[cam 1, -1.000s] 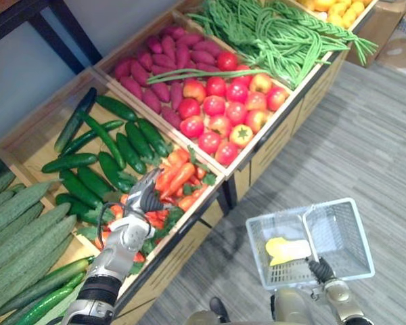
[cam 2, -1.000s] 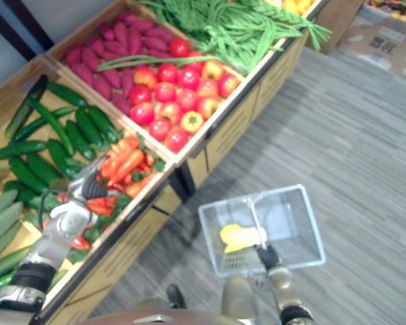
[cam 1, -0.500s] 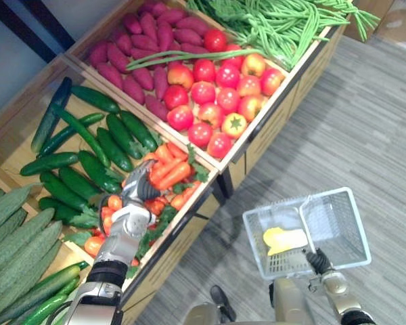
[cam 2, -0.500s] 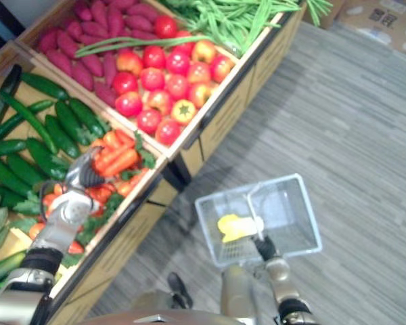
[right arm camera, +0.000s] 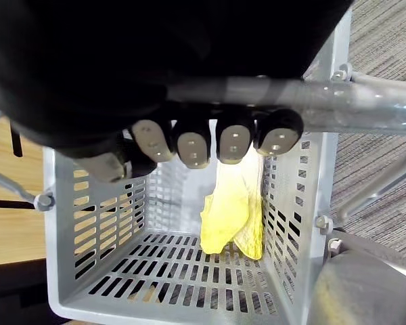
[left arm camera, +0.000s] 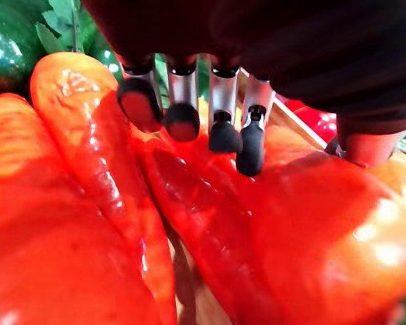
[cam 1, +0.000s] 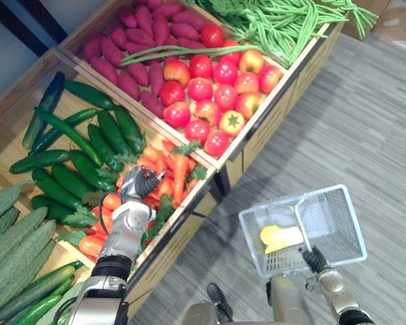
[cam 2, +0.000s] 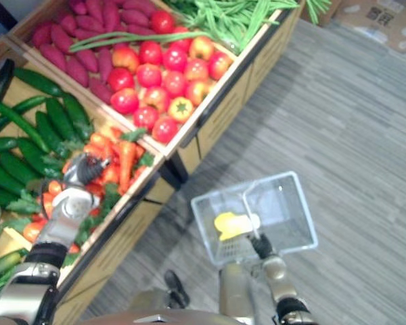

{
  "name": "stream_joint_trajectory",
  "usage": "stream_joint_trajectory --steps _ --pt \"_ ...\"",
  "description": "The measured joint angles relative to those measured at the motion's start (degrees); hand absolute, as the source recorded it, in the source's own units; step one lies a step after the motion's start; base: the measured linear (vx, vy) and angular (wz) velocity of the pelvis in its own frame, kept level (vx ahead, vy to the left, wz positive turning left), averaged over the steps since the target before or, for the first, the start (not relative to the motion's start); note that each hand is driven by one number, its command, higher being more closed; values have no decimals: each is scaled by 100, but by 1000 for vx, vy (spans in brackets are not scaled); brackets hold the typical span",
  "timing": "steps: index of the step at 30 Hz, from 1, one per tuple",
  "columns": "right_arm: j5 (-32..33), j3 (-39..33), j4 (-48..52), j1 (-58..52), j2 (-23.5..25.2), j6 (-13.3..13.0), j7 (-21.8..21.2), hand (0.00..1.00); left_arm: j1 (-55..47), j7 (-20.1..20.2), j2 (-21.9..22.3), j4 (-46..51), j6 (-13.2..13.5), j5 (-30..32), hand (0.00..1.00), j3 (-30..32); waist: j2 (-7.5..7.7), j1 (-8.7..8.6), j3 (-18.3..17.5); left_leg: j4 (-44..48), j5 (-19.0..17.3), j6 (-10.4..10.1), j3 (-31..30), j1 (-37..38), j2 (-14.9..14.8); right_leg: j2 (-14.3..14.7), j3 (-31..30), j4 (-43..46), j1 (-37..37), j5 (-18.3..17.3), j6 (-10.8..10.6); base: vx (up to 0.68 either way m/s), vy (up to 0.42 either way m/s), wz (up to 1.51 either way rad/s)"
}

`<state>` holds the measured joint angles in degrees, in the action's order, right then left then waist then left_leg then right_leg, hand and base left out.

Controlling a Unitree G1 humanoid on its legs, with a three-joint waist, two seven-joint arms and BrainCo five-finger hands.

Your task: Pick vegetable in the basket

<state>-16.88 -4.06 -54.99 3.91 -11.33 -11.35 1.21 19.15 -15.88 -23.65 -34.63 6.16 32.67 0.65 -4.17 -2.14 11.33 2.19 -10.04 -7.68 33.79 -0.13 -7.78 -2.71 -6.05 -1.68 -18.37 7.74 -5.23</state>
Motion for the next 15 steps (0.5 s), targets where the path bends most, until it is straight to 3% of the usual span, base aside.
stream_joint_trajectory --steps 4,15 --pt "-1 -6 -22 -3 0 16 -1 100 -102 47 0 16 -25 15 100 -7 15 -94 8 108 0 1 -157 79 5 -62 113 5 185 -4 1 -21 -31 13" --pt "-14 -19 -114 -9 -1 84 -2 100 -431 49 -2 315 -151 72 100 17 17 -23 6 192 0 7 -488 126 -7 -145 402 99 380 -31 33 -86 -60 14"
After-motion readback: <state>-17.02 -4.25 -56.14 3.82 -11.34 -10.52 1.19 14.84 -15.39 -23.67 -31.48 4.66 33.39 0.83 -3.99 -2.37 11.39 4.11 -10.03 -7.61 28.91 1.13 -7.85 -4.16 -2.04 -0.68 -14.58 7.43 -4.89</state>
